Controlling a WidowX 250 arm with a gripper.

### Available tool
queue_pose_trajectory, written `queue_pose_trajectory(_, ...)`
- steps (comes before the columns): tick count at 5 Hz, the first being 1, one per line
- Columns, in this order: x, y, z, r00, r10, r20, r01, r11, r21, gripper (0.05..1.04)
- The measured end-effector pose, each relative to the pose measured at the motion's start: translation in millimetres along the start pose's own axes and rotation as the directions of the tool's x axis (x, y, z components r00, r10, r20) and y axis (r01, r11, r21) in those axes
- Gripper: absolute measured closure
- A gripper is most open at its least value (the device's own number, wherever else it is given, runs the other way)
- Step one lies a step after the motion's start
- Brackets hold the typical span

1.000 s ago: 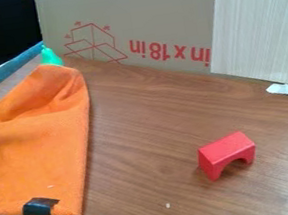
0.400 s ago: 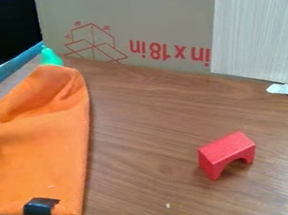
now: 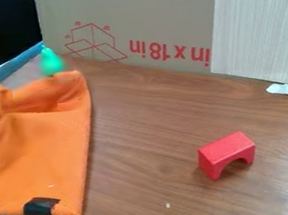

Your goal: Unfold the cloth from bottom left to top right

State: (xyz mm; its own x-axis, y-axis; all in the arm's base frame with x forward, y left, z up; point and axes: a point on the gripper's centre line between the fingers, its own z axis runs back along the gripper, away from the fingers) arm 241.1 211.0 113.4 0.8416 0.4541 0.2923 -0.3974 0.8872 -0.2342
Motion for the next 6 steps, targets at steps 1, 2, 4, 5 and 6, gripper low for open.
queue_pose_trajectory(1,3.2,-23.4,-5.3,0.999,0.025,-0.036,-0.025,1.0,-0.01,1.033)
queue_pose_trajectory(2,8.0,-46.4,-14.7,0.998,0.025,-0.053,-0.024,0.999,0.021,1.033)
queue_pose_trajectory(4,4.9,-105.0,-54.4,0.992,0.02,-0.127,-0.014,0.999,0.049,1.033)
queue_pose_trajectory(5,-0.8,-135.3,-65.6,0.987,0.028,-0.16,-0.022,0.999,0.041,1.033)
queue_pose_trajectory(6,-1.9,-151.6,-67.4,0.986,0.025,-0.163,-0.02,0.999,0.032,1.033)
